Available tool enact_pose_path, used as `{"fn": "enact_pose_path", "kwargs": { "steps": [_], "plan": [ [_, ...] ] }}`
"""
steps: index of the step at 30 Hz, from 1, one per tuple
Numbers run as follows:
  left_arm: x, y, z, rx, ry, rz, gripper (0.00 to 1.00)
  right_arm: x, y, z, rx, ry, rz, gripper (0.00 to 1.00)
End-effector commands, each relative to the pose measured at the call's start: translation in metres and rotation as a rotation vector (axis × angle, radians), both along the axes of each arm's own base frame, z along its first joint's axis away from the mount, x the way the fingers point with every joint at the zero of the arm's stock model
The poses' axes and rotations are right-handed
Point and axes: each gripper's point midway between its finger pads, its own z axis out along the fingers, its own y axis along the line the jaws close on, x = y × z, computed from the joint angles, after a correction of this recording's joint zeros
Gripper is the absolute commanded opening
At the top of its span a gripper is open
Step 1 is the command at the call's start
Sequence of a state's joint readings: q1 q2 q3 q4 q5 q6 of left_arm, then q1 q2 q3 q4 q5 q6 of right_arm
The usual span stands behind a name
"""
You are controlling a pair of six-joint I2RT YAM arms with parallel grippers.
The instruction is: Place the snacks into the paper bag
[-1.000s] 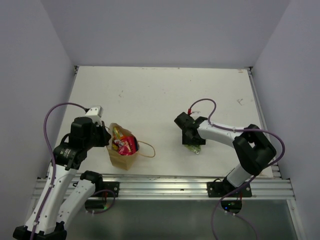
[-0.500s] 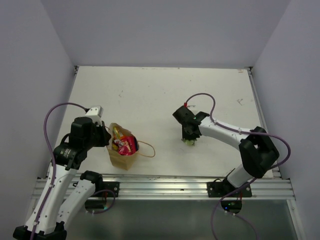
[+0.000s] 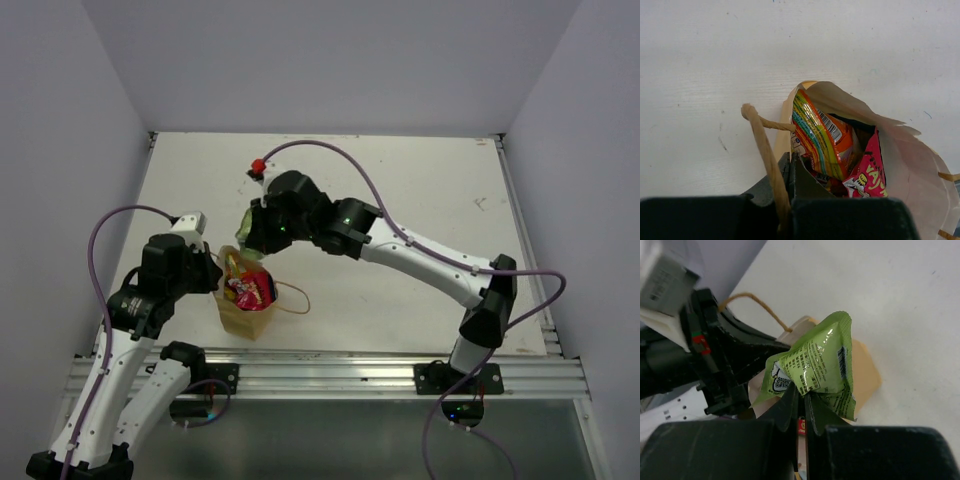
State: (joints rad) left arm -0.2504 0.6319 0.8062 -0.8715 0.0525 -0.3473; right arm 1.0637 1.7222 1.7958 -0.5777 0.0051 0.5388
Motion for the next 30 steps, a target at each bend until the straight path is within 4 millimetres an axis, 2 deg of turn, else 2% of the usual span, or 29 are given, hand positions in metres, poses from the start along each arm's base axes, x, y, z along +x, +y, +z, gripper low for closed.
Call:
{"fn": "enact_pose_path", "kwargs": {
  "steps": [1, 5, 10, 16, 17, 19, 20, 22, 23, 28, 30],
  "plan": [
    [0.005, -0.003, 0.004, 0.005, -0.037, -0.028, 0.0, -0.032, 0.022, -0.044, -0.073, 0.105, 0.143, 0.0],
    [0.005, -0.003, 0.004, 0.005, -0.035, -0.028, 0.0, -0.059, 0.034, -0.064, -0.11, 0.148, 0.208, 0.0],
    [0.005, -0.004, 0.004, 0.002, -0.039, -0.028, 0.0, -0.069, 0.035, -0.071, -0.134, 0.159, 0.221, 0.0],
    [0.005, -0.004, 0.004, 0.001, -0.04, -0.031, 0.0, -0.078, 0.032, -0.094, -0.204, 0.21, 0.238, 0.0],
    [0.005, -0.003, 0.004, 0.003, -0.041, -0.029, 0.0, -0.079, 0.032, -0.096, -0.213, 0.212, 0.238, 0.04],
    [0.005, -0.004, 0.005, 0.002, -0.042, -0.031, 0.0, -0.077, 0.029, -0.102, -0.245, 0.205, 0.226, 0.24],
    [0.005, -0.003, 0.005, 0.002, -0.042, -0.029, 0.0, -0.075, 0.03, -0.097, -0.239, 0.191, 0.223, 0.37],
    [0.004, -0.004, 0.004, 0.001, -0.04, -0.031, 0.0, -0.072, 0.029, -0.079, -0.22, 0.145, 0.212, 0.46],
    [0.004, -0.004, 0.004, 0.001, -0.04, -0.031, 0.0, -0.065, 0.031, -0.059, -0.195, 0.091, 0.186, 0.49],
    [0.004, -0.004, 0.004, 0.0, -0.04, -0.033, 0.0, -0.055, 0.01, 0.019, -0.092, -0.046, 0.1, 0.51],
    [0.004, -0.005, 0.004, -0.002, -0.04, -0.035, 0.0, -0.054, 0.003, 0.032, -0.062, -0.053, 0.055, 0.51]
  ]
}}
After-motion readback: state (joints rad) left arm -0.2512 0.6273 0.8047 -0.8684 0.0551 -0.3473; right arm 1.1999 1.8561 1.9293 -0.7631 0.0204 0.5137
